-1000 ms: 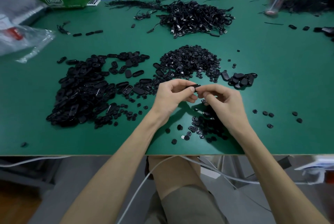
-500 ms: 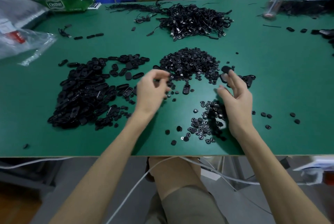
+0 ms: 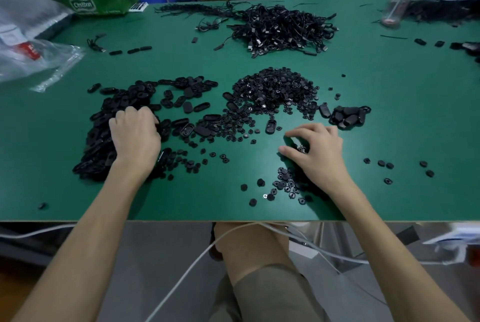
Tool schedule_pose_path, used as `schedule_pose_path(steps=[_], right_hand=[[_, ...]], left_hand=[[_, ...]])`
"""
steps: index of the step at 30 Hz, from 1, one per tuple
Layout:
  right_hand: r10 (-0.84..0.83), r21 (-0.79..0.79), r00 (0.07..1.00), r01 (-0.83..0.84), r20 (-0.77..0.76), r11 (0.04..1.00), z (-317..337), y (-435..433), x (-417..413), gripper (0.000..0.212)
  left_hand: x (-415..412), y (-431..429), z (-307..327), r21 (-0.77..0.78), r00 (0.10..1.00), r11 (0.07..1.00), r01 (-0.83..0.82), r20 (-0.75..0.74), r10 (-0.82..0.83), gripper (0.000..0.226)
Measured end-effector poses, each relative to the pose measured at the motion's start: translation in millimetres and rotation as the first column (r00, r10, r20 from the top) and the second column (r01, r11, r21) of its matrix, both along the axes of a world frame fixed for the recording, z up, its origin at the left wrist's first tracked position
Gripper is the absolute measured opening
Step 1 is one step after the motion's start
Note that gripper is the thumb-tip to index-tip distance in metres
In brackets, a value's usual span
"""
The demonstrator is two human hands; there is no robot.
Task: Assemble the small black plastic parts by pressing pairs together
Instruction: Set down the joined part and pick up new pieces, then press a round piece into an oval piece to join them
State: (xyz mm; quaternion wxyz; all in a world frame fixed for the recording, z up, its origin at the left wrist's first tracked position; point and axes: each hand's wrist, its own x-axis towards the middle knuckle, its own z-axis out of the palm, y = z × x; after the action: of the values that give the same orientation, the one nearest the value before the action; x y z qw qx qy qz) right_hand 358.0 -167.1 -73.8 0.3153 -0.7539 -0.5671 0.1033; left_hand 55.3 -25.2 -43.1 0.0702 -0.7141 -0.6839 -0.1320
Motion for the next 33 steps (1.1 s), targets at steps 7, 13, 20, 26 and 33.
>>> schedule_pose_path(steps=[7,13,20,26,33], right_hand=[[0.011,0.101,1.000,-0.009,-0.020,0.995,0.9,0.2,-2.4,0.013],[0.160,-0.005,0.987,-0.160,0.023,0.987,4.0,-3.3,-6.1,0.032],[0.172,0.086,0.985,-0.174,0.023,0.981,-0.2,0.4,-5.2,0.018],[0.129,0.250,0.968,-0.073,-0.215,0.966,0.6,-3.2,-1.5,0.008],[0.172,0.295,0.904,-0.054,-0.391,0.954,3.5,-3.6,5.0,0.010]], left_hand=[[52.2,-21.9,13.8,-0.060,0.624,0.948,0.313,0.766,-0.158,0.008],[110.4,-38.8,1.0,-0.195,0.039,0.738,0.646,0.974,0.223,0.021],[136.6,-35.8,-9.9,-0.205,0.010,0.711,0.673,0.963,0.269,0.016],[144.8,-41.5,-12.0,-0.160,-0.001,0.670,0.725,0.972,0.234,0.026],[139.3,-48.4,-25.2,0.071,-0.072,0.667,0.741,0.997,-0.027,0.026]])
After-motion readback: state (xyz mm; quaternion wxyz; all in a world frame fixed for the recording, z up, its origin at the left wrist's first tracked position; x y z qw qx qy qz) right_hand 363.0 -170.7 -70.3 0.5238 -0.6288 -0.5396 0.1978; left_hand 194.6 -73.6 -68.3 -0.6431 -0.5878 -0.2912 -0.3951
